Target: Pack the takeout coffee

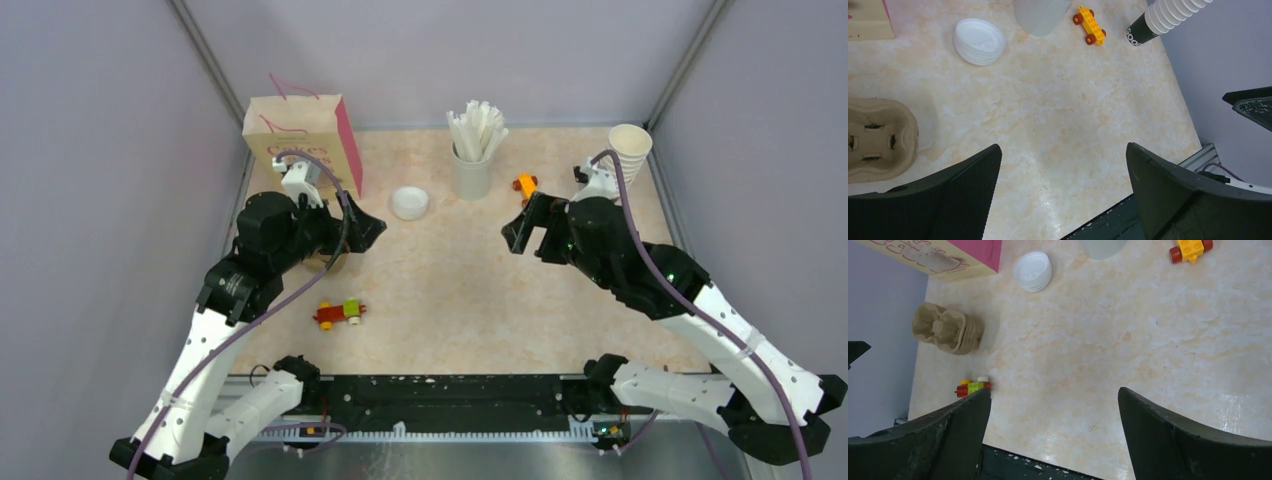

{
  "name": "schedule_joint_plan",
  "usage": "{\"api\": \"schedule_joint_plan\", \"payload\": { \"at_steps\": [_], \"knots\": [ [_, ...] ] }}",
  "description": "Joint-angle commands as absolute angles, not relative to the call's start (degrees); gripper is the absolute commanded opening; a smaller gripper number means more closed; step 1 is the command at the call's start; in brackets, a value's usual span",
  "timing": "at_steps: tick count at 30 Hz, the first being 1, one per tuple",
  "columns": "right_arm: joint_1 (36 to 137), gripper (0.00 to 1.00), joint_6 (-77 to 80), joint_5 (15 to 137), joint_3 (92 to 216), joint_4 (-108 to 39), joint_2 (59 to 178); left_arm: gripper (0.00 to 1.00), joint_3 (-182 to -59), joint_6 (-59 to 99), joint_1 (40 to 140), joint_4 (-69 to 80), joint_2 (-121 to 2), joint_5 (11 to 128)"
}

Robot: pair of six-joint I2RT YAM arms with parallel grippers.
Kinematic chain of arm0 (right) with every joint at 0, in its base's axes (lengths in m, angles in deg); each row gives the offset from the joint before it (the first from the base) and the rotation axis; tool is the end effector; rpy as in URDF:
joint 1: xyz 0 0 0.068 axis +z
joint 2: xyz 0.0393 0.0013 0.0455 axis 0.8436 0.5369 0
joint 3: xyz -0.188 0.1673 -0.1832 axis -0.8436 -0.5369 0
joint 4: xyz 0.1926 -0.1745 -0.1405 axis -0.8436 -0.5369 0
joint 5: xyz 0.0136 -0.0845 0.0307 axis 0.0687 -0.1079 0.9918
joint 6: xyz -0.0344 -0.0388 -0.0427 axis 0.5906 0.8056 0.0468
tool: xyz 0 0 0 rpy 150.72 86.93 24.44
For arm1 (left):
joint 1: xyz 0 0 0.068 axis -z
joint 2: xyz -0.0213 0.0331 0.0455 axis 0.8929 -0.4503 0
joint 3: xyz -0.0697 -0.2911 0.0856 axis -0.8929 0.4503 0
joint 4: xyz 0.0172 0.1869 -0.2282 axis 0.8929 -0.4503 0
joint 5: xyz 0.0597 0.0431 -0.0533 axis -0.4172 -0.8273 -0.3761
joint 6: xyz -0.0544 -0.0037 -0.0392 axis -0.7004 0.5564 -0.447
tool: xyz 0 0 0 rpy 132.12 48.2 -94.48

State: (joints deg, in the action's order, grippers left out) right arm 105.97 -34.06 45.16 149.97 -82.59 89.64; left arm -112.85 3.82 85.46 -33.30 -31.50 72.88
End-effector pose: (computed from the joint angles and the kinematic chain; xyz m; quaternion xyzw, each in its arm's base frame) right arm 0.1410 0.1270 0.4418 0.0573 0.8505 0.2278 0.4705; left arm 0.1691 -0.0809 0.4341 0.0192 0.8161 -0.3173 0.4827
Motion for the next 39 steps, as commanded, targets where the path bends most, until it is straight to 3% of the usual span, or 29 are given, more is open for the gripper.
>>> {"api": "schedule_joint_plan", "payload": {
  "at_steps": [1,11,21,27,35,39],
  "knots": [
    [105.3,0.95,-35.4,43.4,149.6,-82.0,88.2,0.99,-114.3,4.4,85.2,-32.0,-30.9,73.0],
    [105.3,0.95,-39.5,38.2,148.3,-81.6,85.8,0.99,-115.5,5.7,85.3,-34.7,-31.1,71.1],
    [103.9,0.82,-26.7,23.5,158.7,-76.9,95.7,0.99,-115.0,6.1,85.3,-37.8,-31.8,70.4],
    [97.5,0.81,-28.1,25.4,171.8,-87.7,109.9,0.99,-115.2,6.5,85.3,-39.8,-32.1,70.8],
    [80.3,0.73,-41.7,36.1,167.3,-84.7,111.7,0.99,-113.6,7.0,85.2,-38.8,-31.3,71.3],
    [73.6,0.68,-43.0,31.9,169.1,-83.0,112.4,0.99,-114.1,7.4,85.4,-39.0,-31.0,70.7]
  ]
}}
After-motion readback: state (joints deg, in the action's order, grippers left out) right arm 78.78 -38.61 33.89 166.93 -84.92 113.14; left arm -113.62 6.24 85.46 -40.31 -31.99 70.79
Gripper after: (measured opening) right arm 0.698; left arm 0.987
